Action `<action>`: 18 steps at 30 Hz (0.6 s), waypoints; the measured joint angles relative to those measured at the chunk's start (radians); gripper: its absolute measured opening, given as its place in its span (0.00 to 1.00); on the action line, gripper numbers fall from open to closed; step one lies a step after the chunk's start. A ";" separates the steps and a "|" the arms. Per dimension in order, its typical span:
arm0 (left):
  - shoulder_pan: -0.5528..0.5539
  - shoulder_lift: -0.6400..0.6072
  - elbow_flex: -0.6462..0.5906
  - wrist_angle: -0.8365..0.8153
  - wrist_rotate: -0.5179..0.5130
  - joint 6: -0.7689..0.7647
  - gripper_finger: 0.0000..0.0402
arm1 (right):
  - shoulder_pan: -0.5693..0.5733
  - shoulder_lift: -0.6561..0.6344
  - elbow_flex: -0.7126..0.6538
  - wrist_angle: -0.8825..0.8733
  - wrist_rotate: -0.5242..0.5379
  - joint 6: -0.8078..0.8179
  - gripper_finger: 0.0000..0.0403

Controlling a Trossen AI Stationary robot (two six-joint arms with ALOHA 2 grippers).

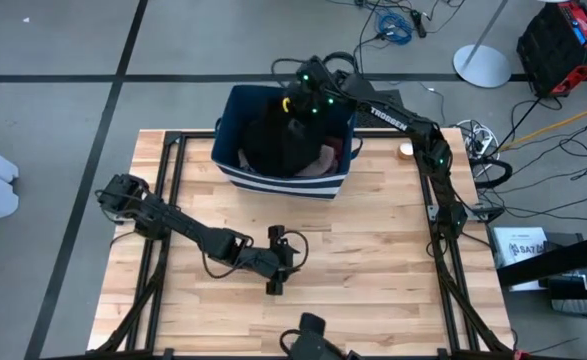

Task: Sort clothes
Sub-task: Put the black hoodie into the blue laundry organizer

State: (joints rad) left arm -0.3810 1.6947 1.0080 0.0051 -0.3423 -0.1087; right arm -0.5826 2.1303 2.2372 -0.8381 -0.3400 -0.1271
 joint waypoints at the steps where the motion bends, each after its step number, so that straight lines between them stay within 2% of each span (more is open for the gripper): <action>1: 0.008 0.000 0.000 0.000 0.010 0.012 0.57 | 0.002 -0.001 0.000 -0.042 0.001 -0.019 0.18; 11: 0.077 0.000 0.000 0.000 0.109 0.076 0.57 | 0.009 0.000 -0.036 -0.423 0.033 -0.178 0.18; 15: 0.094 0.000 0.000 0.000 0.134 0.098 0.57 | 0.011 -0.001 -0.070 -0.621 0.179 -0.255 0.18; 18: 0.110 0.000 0.000 -0.005 0.157 0.101 0.57 | 0.010 0.000 -0.091 -0.737 0.333 -0.271 0.18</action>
State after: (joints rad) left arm -0.2711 1.6947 1.0080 -0.0001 -0.1852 -0.0078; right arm -0.5728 2.1299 2.1464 -1.5755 -0.0066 -0.3983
